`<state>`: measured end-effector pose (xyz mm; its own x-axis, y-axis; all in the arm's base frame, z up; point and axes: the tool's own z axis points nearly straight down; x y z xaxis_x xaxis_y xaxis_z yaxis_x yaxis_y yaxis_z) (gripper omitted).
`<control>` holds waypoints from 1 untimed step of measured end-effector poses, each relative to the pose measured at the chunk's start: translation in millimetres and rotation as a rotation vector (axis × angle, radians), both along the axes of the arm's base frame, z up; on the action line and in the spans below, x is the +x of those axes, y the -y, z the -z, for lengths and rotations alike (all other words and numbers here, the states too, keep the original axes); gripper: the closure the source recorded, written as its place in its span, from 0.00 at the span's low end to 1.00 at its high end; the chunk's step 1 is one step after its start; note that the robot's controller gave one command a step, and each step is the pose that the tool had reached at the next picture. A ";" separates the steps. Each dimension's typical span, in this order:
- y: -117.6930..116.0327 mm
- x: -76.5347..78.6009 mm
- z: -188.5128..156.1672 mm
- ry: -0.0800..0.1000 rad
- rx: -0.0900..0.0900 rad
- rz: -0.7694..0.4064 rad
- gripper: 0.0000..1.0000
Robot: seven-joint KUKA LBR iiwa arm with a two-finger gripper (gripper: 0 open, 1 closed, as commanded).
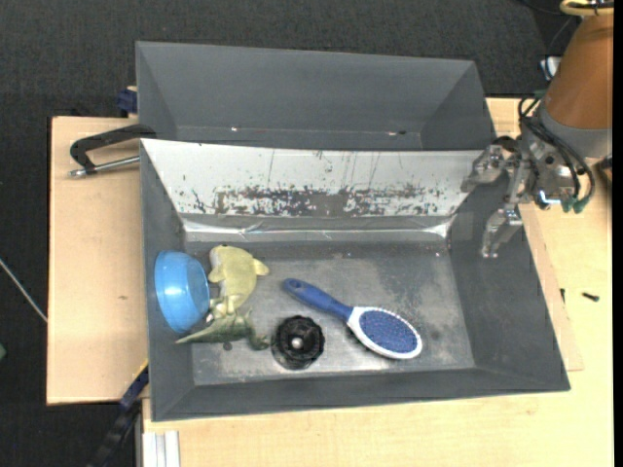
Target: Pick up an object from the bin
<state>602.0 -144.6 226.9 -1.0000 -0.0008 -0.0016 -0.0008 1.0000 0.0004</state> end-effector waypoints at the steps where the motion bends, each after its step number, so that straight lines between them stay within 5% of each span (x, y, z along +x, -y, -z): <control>1: -81.6 -93.6 116.1 -0.012 0.005 -0.046 0.00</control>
Offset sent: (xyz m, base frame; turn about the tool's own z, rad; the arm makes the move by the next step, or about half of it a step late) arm -0.0904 0.0774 -0.1122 -0.0419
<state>508.4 -62.9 110.8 -0.9988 -0.0471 0.0103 -0.0471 0.9989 0.0054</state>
